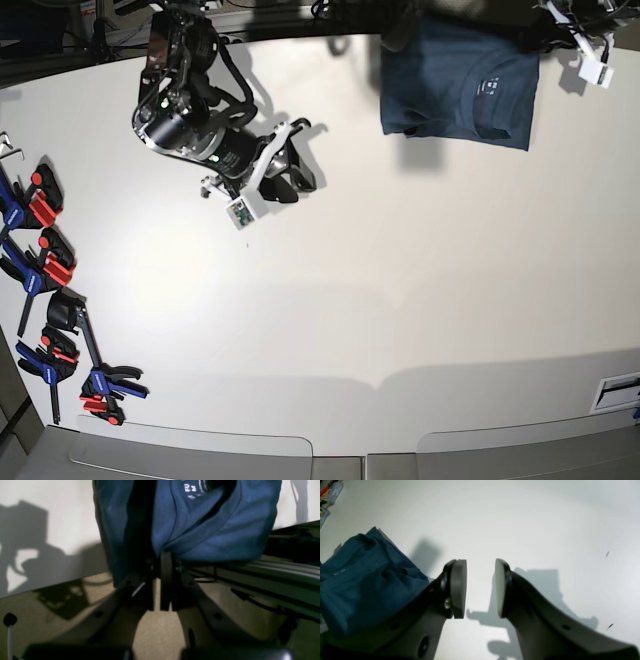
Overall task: Fold the T-shirt properly
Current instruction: 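Grasp the bundle edge with the left gripper and straighten it, then grasp the folded bundle with the right gripper, then drag the folded bundle with the right gripper toward the clamps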
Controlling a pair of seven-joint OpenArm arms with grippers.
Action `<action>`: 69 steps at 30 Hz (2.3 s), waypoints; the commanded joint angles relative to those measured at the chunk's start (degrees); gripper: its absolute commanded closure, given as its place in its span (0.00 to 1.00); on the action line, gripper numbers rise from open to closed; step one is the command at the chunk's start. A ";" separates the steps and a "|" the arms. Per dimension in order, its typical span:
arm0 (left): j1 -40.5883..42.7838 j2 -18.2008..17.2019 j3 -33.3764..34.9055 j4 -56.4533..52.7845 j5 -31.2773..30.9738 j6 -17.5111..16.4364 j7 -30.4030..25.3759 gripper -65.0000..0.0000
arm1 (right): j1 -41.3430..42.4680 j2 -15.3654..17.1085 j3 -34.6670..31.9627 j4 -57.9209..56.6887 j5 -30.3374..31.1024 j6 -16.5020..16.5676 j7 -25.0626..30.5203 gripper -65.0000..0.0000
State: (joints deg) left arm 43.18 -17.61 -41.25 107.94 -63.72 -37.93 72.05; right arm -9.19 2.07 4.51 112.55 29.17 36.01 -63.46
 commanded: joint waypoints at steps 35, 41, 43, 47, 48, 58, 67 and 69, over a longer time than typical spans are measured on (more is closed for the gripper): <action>0.48 -0.52 -0.44 0.90 11.67 -0.24 -13.66 0.66 | 0.94 -0.96 -32.92 0.94 5.62 3.99 2.34 0.73; 0.48 -0.52 -0.44 0.90 11.67 -0.24 -13.68 0.66 | 0.94 -3.41 -43.30 0.94 -5.51 3.99 9.81 0.73; 0.48 -0.52 -0.44 0.90 11.69 -0.24 -13.77 0.66 | 0.94 -4.28 -45.53 0.92 -8.15 3.99 11.56 0.73; 0.48 -0.55 -0.44 0.90 11.72 -0.24 -14.14 0.66 | 1.18 -5.62 -48.17 -0.31 -11.23 3.99 14.05 0.73; 0.48 -0.55 -0.44 0.90 11.82 -0.24 -14.53 0.66 | 1.64 -5.92 -48.52 -1.51 -11.54 3.99 14.38 0.73; 0.46 -0.52 -0.44 0.90 13.38 4.09 -18.16 0.66 | 10.36 -9.77 -49.18 -26.12 -17.03 3.99 18.25 0.73; 0.31 -0.52 -0.44 0.90 13.38 4.09 -18.18 0.66 | 11.74 -10.64 -49.16 -41.83 -25.88 3.99 18.01 0.73; 0.31 -0.52 -0.44 0.90 13.38 4.09 -18.16 0.66 | 11.72 -8.90 -49.00 -42.32 -29.09 3.99 17.92 0.73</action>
State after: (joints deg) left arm 43.13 -17.47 -41.25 107.98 -49.45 -33.47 54.85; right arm 2.55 -7.03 -44.49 70.65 3.40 40.97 -41.95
